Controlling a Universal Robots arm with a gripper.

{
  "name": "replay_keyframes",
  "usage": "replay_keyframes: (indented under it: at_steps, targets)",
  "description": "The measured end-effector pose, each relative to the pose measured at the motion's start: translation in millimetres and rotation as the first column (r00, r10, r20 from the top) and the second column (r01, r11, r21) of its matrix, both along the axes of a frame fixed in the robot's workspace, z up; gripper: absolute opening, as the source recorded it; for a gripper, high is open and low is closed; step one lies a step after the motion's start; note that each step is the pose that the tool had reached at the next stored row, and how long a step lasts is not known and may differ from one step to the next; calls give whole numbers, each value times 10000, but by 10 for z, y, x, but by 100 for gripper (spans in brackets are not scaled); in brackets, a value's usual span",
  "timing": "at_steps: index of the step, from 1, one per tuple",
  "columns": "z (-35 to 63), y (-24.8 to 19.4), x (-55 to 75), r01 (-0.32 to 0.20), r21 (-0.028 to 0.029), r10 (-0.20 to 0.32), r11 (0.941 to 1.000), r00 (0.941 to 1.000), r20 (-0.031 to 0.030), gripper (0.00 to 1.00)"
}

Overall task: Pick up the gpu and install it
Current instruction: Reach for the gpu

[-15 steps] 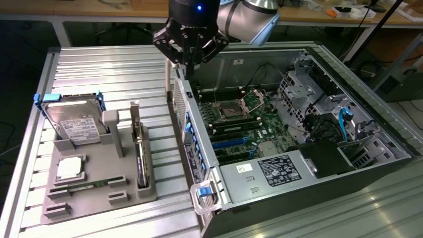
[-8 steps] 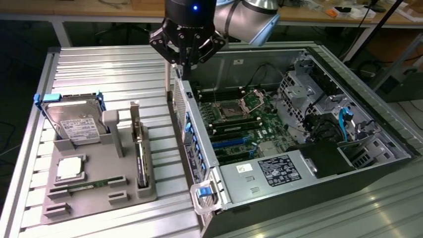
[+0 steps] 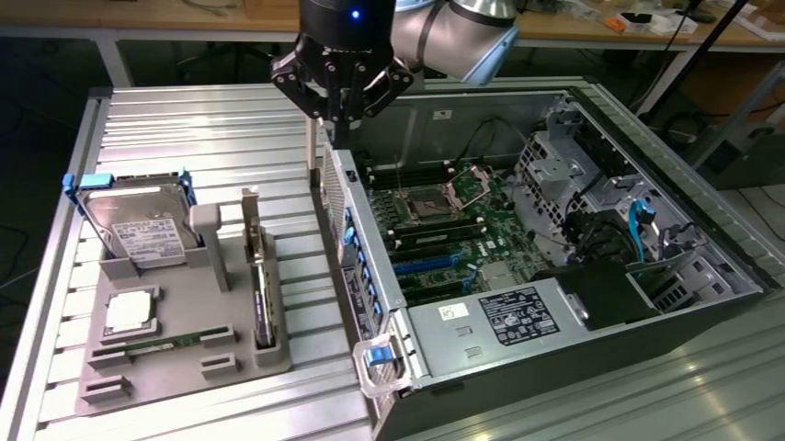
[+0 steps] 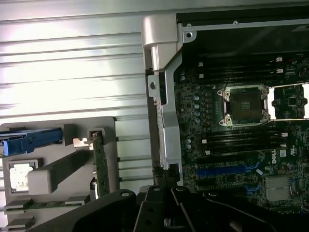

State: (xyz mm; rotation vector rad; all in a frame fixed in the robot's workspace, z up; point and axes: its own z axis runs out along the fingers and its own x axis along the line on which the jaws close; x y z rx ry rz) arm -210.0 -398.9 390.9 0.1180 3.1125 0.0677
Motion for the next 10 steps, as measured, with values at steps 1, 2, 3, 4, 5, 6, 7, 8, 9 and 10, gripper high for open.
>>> replay_keyframes:
  at_steps: [1, 2, 3, 4, 5, 6, 7, 8, 9, 10]
  targets:
    - [0, 0, -7, 0, 0, 0, 10000, 10000, 0, 11]
    - [0, 0, -13, 0, 0, 0, 10000, 10000, 0, 11]
    - [0, 0, -18, -1, 0, 1, 10000, 10000, 0, 11]
    - [0, 0, -23, -1, 0, 1, 10000, 10000, 0, 11]
    - [-1, 0, -30, 0, 0, 0, 10000, 10000, 0, 11]
    - [-1, 0, -36, 0, 0, 0, 10000, 10000, 0, 11]
    - [-1, 0, -41, 0, 0, 0, 10000, 10000, 0, 11]
    - [-1, 0, -48, 0, 0, 0, 10000, 10000, 0, 11]
    - [-1, 0, -54, -1, 0, 1, 10000, 10000, 0, 11]
    - [-1, 0, -63, 0, 0, 0, 10000, 10000, 0, 11]
